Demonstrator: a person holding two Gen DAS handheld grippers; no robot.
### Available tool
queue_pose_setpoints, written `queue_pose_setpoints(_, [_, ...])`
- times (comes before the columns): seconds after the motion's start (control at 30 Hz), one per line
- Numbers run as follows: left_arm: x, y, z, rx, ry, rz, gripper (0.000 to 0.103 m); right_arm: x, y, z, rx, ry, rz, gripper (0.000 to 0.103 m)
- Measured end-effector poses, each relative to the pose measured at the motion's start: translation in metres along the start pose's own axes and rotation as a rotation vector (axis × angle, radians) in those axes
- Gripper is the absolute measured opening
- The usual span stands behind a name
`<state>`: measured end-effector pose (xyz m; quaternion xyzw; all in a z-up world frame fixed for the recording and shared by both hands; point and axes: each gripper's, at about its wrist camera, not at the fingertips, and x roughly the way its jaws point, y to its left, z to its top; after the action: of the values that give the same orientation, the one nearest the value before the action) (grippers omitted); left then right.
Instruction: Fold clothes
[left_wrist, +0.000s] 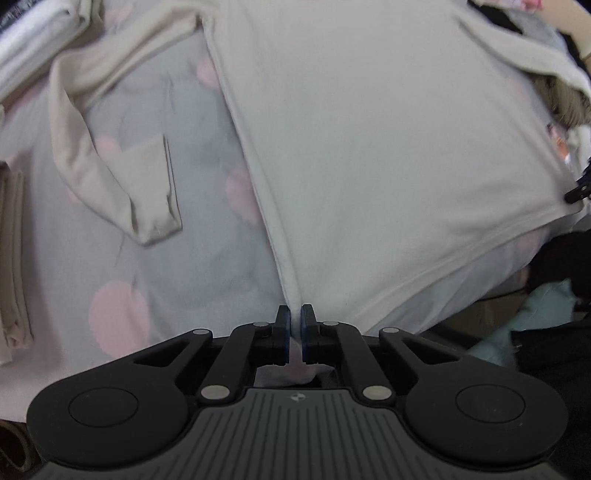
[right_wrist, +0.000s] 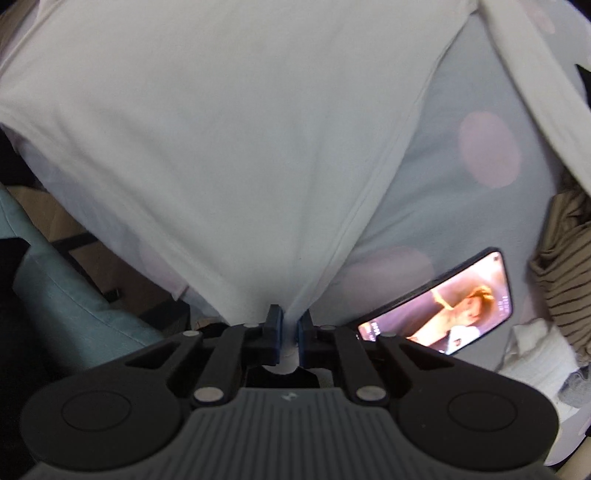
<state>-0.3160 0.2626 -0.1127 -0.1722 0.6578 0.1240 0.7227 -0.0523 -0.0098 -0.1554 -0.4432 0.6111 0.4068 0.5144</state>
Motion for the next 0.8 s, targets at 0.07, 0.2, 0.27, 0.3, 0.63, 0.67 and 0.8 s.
queue_pose_setpoints(0.07, [0.018,0.002,0.001,-0.010,0.031,0.011,0.004,0.012,0.001,0.001,0.005,0.011,-0.009,0.009])
queue_pose_setpoints(0.2, [0.036,0.007,0.008,-0.051,0.049,-0.007,0.005,0.020,0.000,0.004,0.024,-0.010,-0.018,0.011])
queue_pose_setpoints(0.27, [0.039,0.009,0.011,-0.061,0.059,-0.004,0.007,0.020,0.003,0.003,0.004,-0.011,-0.040,0.021])
queue_pose_setpoints(0.3, [0.039,0.010,0.012,-0.065,0.063,-0.003,0.014,0.019,0.005,0.003,-0.009,-0.012,-0.054,0.030])
queue_pose_setpoints(0.63, [-0.017,0.039,0.011,-0.127,-0.121,0.052,0.036,-0.030,0.013,-0.001,0.002,-0.185,-0.202,0.041])
queue_pose_setpoints(0.67, [-0.019,0.043,0.015,-0.134,-0.138,0.075,0.036,-0.035,0.014,-0.001,0.004,-0.203,-0.217,0.041])
queue_pose_setpoints(0.8, [-0.015,0.065,0.031,-0.202,-0.170,0.143,0.037,-0.051,0.019,0.007,0.039,-0.303,-0.224,0.041])
